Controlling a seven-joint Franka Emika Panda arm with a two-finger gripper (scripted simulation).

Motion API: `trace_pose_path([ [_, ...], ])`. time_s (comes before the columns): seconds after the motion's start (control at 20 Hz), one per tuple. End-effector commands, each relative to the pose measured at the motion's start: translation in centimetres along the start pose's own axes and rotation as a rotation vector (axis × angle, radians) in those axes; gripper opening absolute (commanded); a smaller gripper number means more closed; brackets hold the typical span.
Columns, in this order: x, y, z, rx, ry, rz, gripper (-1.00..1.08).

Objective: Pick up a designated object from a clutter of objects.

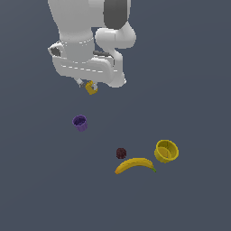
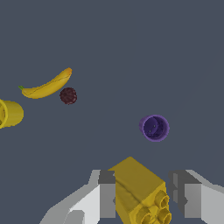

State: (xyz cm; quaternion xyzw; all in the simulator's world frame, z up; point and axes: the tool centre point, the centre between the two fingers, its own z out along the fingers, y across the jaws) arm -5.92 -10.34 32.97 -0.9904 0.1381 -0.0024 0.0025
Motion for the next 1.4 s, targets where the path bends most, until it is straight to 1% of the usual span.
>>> trace_pose_path([
  [0.0, -0.5, 1.6, -1.4, -0.001, -0.002, -0.001, -1.00],
  [0.2, -0.9, 3.3, -3.1, -0.003, -0.004, -0.002, -1.00],
  [0.4, -1.0, 4.2, -4.0, -0.005, -0.004, -0.002, -1.00],
  [0.8, -0.8, 4.4, -4.2, -0.005, -0.004, -0.002, -1.00],
  [1.35, 0.4, 5.0, -5.9, -0.005, -0.004, -0.002, -1.00],
])
